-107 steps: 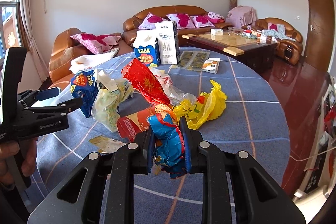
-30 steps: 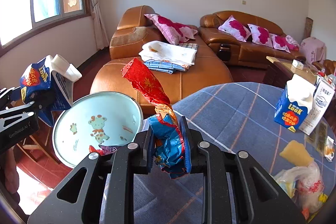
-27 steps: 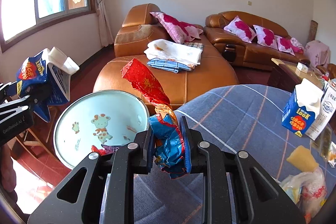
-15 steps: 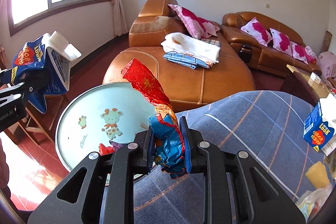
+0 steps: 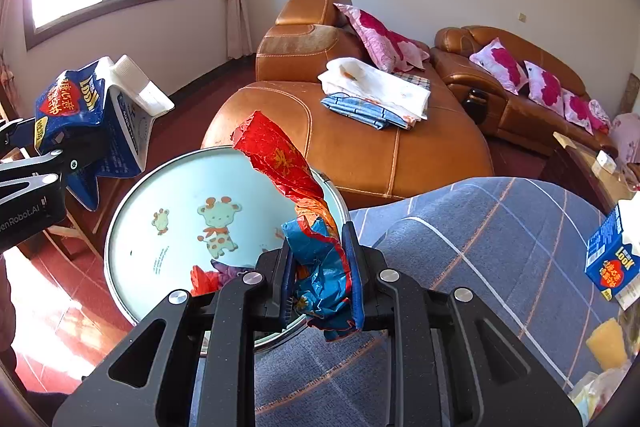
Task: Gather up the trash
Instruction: 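Open both grippers to drop the carton and wrapper into the bin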
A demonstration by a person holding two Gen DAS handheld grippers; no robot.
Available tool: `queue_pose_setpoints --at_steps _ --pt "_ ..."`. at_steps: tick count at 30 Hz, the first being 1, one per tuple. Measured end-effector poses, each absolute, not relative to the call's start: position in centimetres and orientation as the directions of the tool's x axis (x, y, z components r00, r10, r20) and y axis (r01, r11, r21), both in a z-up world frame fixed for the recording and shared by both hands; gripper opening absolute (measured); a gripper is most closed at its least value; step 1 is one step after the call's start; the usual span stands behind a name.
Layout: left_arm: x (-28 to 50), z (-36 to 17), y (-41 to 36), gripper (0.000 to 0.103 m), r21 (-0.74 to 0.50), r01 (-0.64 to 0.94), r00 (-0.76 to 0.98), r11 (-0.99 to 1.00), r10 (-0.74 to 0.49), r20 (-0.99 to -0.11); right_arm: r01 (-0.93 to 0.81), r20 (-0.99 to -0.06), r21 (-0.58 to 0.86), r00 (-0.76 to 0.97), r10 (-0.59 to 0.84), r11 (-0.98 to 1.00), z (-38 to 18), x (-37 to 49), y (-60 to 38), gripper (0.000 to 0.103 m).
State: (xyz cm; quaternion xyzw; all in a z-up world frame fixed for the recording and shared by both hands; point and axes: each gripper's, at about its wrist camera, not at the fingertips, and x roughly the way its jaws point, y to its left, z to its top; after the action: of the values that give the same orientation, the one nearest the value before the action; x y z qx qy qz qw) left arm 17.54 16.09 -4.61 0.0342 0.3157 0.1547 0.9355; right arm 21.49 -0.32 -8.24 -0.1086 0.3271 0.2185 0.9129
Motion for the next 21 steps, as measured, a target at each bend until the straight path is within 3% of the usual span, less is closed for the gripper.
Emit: queue_pose_setpoints --at_steps 16,21 --pt "18.5 -5.7 15.9 0.068 0.138 -0.222 0.733 0.965 0.258 -0.630 -0.507 -0.651 -0.081 0.679 0.340 0.858 -8.5 21.3 0.5 0.026" --pt "18.5 -5.7 15.9 0.070 0.134 -0.222 0.736 0.966 0.256 -0.627 -0.497 -0.649 -0.073 0.682 0.337 0.865 -8.5 21.4 0.2 0.037"
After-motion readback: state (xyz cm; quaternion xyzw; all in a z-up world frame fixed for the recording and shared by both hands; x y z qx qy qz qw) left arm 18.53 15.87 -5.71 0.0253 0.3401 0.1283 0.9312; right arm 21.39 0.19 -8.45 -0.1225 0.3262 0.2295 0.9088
